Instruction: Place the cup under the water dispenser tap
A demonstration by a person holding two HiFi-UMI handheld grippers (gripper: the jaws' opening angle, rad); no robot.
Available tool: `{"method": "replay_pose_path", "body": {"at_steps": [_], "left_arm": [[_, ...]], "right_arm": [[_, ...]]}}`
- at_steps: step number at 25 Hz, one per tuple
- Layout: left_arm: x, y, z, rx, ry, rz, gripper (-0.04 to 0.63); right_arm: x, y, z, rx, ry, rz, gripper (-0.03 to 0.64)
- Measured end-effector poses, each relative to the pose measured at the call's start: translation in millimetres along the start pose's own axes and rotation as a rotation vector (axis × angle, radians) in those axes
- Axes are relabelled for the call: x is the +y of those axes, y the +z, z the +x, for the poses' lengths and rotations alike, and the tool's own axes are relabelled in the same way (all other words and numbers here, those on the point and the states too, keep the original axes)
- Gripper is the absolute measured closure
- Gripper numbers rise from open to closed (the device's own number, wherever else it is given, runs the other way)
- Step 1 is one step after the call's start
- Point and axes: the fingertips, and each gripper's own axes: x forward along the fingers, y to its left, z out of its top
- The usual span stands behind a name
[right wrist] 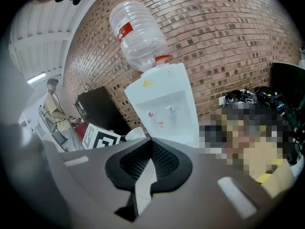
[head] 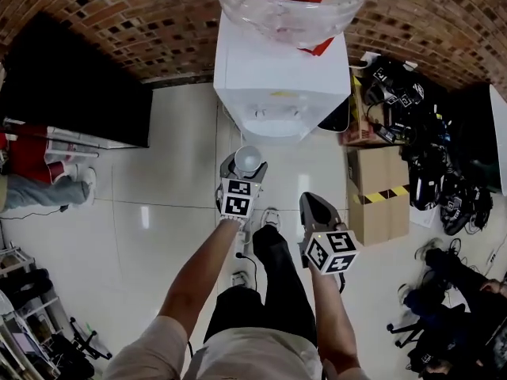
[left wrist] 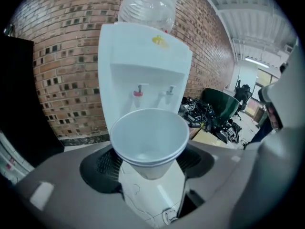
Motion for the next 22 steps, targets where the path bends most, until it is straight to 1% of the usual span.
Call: {"method": "replay_pose_path", "body": {"at_steps": [4, 7, 11, 14, 19, 22], "left_arm": [[11.7, -7.4, 46.6, 0.016, -0.003, 0.031, 0.249], [25.7, -11.2, 73.5, 0.020, 0.011, 0.054, 0.249], [40.2, -20.8, 108.7, 0.005, 0.029, 0.089, 0.249], [45.7, -16.3, 125.3, -0.020, 0.038, 0.103, 0.249], [41.8, -12.1, 148.7, -0.053, 0.022, 0.139, 0.249], [41.2, -11.2, 156.1, -0.073, 0.020, 0.146, 0.249]], "right_arm": [[-18.2, -3.2, 19.1, -0.008, 0.002, 0.016, 0.617], [-33.6, -8.1, 32.1, -0.014, -0.008, 0.026, 0.617], [-51.2, -15.9, 45.6, -0.025, -0.017, 0.055, 0.617], [-58.5, -22.3, 54.9, -0.008, -0.017, 0.048, 0.617], [-68.6, -32.8, 62.9, 0.018, -0.027, 0.054, 0.617], [-71.8, -37.8, 62.4, 0.031, -0.033, 0.056, 0.617]]}}
